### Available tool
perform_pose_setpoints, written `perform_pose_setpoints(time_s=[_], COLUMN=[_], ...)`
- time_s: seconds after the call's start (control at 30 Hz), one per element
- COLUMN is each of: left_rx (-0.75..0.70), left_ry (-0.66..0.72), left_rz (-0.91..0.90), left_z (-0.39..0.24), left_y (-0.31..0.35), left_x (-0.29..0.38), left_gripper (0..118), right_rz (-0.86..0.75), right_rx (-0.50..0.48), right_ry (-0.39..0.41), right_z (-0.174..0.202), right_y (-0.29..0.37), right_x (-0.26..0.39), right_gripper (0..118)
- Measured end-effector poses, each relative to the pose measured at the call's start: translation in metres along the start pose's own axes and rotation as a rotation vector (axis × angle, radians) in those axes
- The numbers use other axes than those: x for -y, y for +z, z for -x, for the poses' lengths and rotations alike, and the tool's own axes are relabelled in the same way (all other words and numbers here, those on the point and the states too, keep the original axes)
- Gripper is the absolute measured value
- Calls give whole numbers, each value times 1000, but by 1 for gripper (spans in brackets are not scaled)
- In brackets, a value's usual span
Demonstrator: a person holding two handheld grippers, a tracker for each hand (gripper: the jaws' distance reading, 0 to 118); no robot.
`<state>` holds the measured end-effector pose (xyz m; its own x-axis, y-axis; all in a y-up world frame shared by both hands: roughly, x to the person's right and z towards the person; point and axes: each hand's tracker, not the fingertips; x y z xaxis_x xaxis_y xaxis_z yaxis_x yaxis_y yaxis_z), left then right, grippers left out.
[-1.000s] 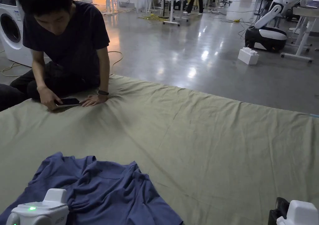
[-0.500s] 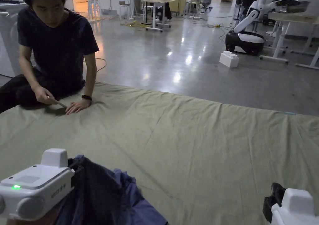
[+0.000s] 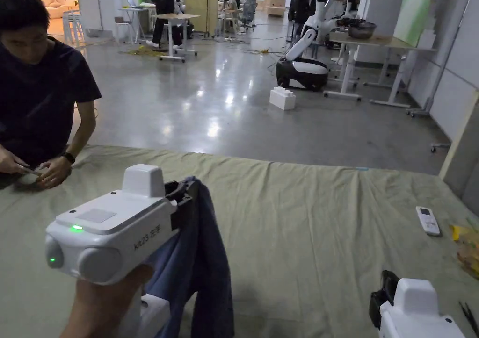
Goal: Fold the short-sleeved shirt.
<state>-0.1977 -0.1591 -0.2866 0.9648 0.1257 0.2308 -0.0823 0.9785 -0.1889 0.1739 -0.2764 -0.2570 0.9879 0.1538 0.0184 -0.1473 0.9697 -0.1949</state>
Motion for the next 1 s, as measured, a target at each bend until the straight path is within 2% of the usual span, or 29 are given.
perform_pose_setpoints(time_s=[0.13,0.3,0.57,0.6,0.67,0.7,0.73,0.8,0.83,0.9,1.0], left_rx=[137,247,260,255,269,270,271,251,226,179,65], left_ry=[12,-14,1,4,6,3,-3,-13,-17,-7,-3], left_rz=[35,125,417,440,485,491,500,484,449,394,273], left_z=[-45,-99,-146,-146,-148,-147,-145,-138,-132,-116,-92], left_y=[-25,-45,-65,-64,-58,-55,-51,-43,-38,-34,-23], left_x=[9,53,154,164,180,184,187,187,183,172,151], left_gripper=[5,5,8,14,39,44,44,76,85,91,91], right_rz=[-3,9,49,57,70,75,79,85,86,81,62], right_rx=[41,89,115,111,101,97,91,77,69,56,46], right_ry=[-12,-32,-32,-31,-28,-26,-22,-14,-11,-9,-19], right_z=[-23,-46,-57,-56,-54,-53,-51,-46,-44,-39,-31], right_y=[7,14,22,22,23,23,23,22,21,20,17], right_x=[0,5,20,22,26,28,29,29,29,27,19], right_gripper=[1,1,1,1,1,1,1,1,1,1,1])
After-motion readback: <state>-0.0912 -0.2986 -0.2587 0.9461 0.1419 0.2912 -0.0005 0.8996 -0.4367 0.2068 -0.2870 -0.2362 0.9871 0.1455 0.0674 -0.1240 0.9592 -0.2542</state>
